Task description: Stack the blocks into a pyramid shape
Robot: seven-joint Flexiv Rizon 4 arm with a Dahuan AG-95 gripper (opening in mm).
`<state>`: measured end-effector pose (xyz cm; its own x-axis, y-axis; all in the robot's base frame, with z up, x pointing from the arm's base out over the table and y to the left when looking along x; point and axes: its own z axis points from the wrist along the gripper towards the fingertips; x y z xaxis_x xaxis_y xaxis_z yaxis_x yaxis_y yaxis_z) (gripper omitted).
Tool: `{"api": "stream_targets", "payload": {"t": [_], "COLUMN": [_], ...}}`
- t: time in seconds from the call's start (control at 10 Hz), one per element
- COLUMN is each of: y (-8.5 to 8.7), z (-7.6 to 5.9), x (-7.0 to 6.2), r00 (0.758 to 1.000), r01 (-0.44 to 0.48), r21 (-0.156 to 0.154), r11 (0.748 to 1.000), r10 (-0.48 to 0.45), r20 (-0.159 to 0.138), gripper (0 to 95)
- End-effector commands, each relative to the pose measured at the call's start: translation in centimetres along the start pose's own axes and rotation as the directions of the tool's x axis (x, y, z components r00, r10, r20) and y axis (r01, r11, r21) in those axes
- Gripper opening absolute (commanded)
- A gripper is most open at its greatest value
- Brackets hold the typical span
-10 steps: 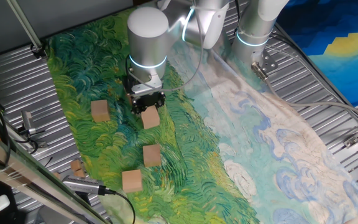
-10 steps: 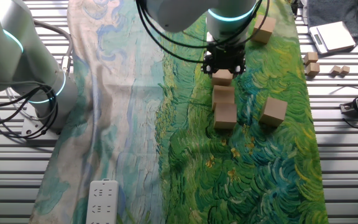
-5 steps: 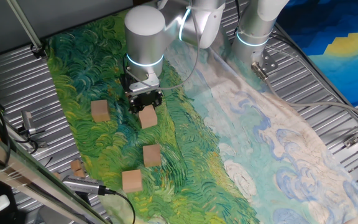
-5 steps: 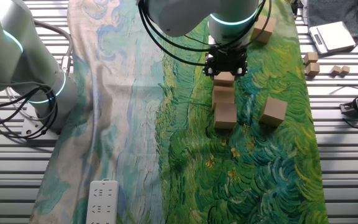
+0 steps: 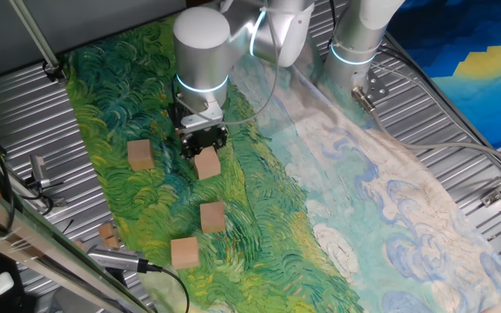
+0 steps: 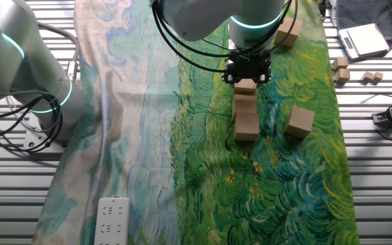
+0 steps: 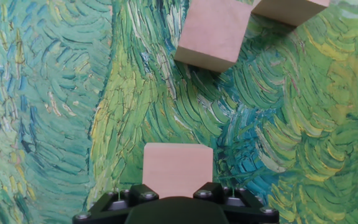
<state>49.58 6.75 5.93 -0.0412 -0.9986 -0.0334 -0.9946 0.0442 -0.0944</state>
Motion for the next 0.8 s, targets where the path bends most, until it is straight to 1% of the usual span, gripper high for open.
{"api": "stream_targets", "payload": {"t": [0.1,0.4,0.8], "y": [0.03,0.03,0.08], "z": [0.03,0.11,0.6], "x": [0.08,0.3,0.54], "r00": [1.0,1.0,1.0], "r01": [0.003,0.005,0.005], "r21": [0.0,0.0,0.001], "r11": [1.0,1.0,1.0], "r10": [-0.003,-0.005,-0.005], "r20": [0.003,0.008,0.016], "gripper": [0.0,0.0,0.0]}}
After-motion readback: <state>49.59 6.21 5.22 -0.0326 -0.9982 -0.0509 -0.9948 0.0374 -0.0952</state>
